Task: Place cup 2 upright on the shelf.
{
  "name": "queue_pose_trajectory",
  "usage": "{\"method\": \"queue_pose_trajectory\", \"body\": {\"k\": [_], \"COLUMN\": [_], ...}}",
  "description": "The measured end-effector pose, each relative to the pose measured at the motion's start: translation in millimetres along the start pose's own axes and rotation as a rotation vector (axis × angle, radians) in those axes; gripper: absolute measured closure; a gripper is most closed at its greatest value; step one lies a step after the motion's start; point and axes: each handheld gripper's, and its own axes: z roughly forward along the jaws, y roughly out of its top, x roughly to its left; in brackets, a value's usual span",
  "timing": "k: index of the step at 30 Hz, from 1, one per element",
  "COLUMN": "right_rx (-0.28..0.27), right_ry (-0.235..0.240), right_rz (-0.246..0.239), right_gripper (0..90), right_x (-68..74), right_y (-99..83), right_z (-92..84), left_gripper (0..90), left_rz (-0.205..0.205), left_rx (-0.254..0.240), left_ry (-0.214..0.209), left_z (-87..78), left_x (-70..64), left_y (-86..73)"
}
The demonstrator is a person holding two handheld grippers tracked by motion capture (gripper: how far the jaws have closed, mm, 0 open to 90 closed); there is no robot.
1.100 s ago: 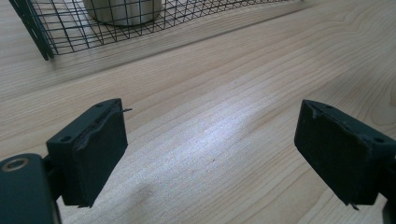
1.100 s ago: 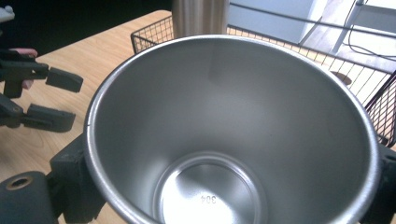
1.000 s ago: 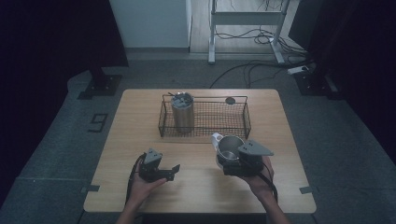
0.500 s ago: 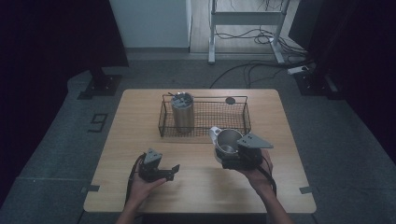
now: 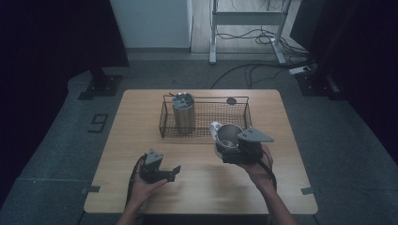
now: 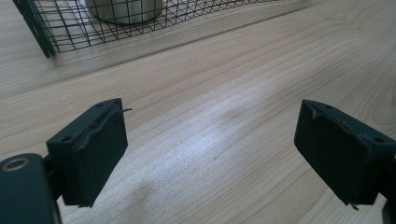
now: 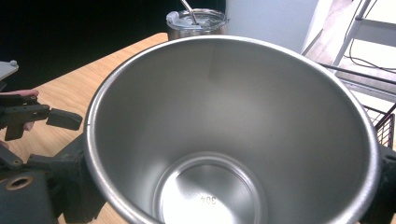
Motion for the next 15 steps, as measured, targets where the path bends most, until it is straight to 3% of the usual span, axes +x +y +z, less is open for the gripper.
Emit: {"method": "queue_pose_trajectory", "body": {"k": [15], "right_rx": [-0.002], "right_ry": [-0.004], "right_rz": [-0.003], "right_gripper": [7.5], "right_x": [-6.2], "right_y": [7.8], "right_z": [11.0], "left_gripper": [9.7], "left_rz": [0.0], "left_rx": [0.0], "left_ry": [0.0], "left_z": [0.9], "left_x": [0.4], "left_y": [-0.6]}}
